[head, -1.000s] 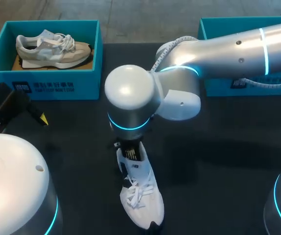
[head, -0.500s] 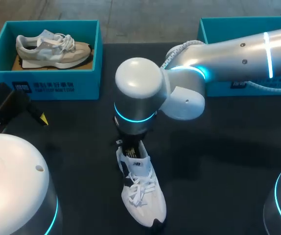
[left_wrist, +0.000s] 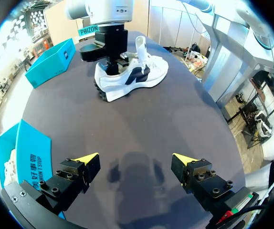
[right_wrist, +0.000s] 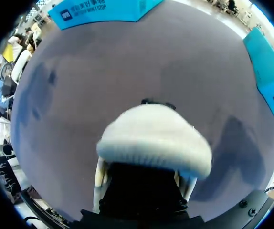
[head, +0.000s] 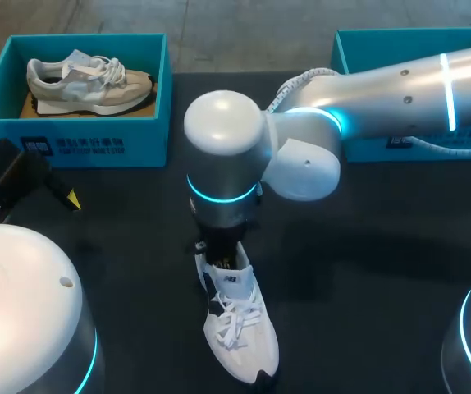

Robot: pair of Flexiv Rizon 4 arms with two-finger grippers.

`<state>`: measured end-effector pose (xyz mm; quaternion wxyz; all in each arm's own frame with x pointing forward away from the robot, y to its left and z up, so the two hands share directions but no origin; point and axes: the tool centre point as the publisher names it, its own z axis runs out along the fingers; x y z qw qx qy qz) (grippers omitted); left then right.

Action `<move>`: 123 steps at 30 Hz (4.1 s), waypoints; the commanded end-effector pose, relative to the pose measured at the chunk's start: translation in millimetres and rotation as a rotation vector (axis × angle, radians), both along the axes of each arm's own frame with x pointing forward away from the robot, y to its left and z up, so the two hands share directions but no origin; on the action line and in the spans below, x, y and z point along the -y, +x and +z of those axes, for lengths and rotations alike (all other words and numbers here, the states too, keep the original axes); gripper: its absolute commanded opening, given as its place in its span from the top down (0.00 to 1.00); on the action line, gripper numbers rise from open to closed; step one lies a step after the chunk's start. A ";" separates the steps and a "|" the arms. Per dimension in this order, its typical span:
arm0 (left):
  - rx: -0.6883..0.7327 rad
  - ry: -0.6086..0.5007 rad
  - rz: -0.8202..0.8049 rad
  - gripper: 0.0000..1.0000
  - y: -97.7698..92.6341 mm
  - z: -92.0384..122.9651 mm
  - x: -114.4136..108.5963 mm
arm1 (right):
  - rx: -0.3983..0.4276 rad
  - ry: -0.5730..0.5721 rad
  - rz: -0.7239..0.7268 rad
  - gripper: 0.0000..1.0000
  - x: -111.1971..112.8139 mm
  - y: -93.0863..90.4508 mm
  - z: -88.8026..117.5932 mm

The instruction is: Take the shoe out of the shoebox, open the shoe tongue, remove and reinsert the insole, then place the shoe into the shoebox

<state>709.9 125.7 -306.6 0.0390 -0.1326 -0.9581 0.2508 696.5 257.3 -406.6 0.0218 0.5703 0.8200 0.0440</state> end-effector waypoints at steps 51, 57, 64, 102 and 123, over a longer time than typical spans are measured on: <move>0.001 0.002 0.000 0.00 -0.9 0.4 -0.2 | 0.093 -0.020 0.029 1.00 3.6 -20.7 41.0; 0.001 0.002 0.000 0.00 -0.9 0.4 -0.2 | 0.052 -0.046 0.013 1.00 5.7 -23.8 41.8; 0.001 0.002 0.000 0.00 -0.9 0.4 -0.2 | -0.015 -0.069 0.013 1.00 6.9 -25.6 42.2; 0.001 0.002 0.000 0.00 -0.9 0.4 -0.2 | 0.024 -0.011 -0.014 1.00 2.8 -19.5 41.4; 0.001 0.002 0.000 0.00 -0.9 0.4 -0.2 | 0.104 0.050 0.057 1.00 -10.0 13.5 -5.2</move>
